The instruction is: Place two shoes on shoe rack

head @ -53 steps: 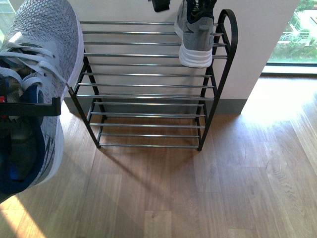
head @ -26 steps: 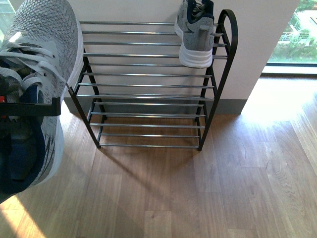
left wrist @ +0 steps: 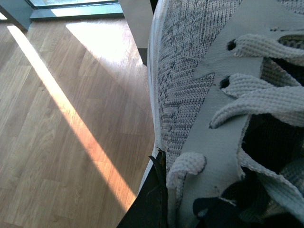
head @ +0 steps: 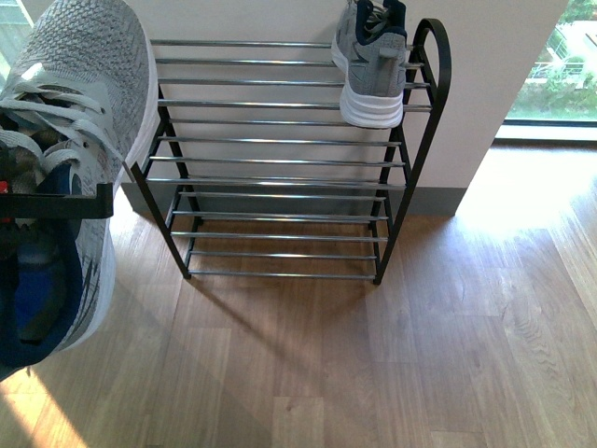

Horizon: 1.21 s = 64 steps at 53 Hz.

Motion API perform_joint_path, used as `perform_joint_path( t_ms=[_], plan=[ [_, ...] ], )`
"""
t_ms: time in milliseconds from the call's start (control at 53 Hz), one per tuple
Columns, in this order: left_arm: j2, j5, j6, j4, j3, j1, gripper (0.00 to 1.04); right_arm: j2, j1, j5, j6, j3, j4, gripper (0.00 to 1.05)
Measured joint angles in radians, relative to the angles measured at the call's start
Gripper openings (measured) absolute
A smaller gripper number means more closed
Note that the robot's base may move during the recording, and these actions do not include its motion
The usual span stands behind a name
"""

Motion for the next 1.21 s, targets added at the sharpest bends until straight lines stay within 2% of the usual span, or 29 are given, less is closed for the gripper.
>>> perform_joint_path(
  t_ms=[94,226,396,736,811,906,1113,1208],
  plan=[
    [0.0,-0.008,0.0,0.0,0.0,0.0,0.02,-0.085,-0.06,0.01,-0.015,-0.116,0.029,0.54],
    [0.0,0.002,0.0,0.0,0.0,-0.001,0.02,-0.179,-0.119,-0.058,-0.028,-0.241,0.043,0.25],
    [0.0,-0.006,0.0,0.0,0.0,0.0,0.02,-0.268,-0.169,-0.106,-0.035,-0.326,0.044,0.02],
    [0.0,-0.003,0.0,0.0,0.0,-0.001,0.02,-0.465,-0.252,-0.185,-0.033,-0.452,-0.027,0.01],
    [0.0,-0.003,0.0,0.0,0.0,-0.001,0.02,-0.513,-0.307,-0.26,-0.033,-0.472,-0.057,0.01],
    [0.0,-0.003,0.0,0.0,0.0,-0.001,0.02,-0.562,-0.344,-0.271,-0.033,-0.488,-0.089,0.01],
    [0.0,-0.002,0.0,0.0,0.0,-0.001,0.02,-0.665,-0.346,-0.278,-0.033,-0.516,-0.163,0.01],
    [0.0,-0.003,0.0,0.0,0.0,-0.001,0.02,-0.679,-0.346,-0.279,-0.033,-0.538,-0.137,0.01]
  ],
)
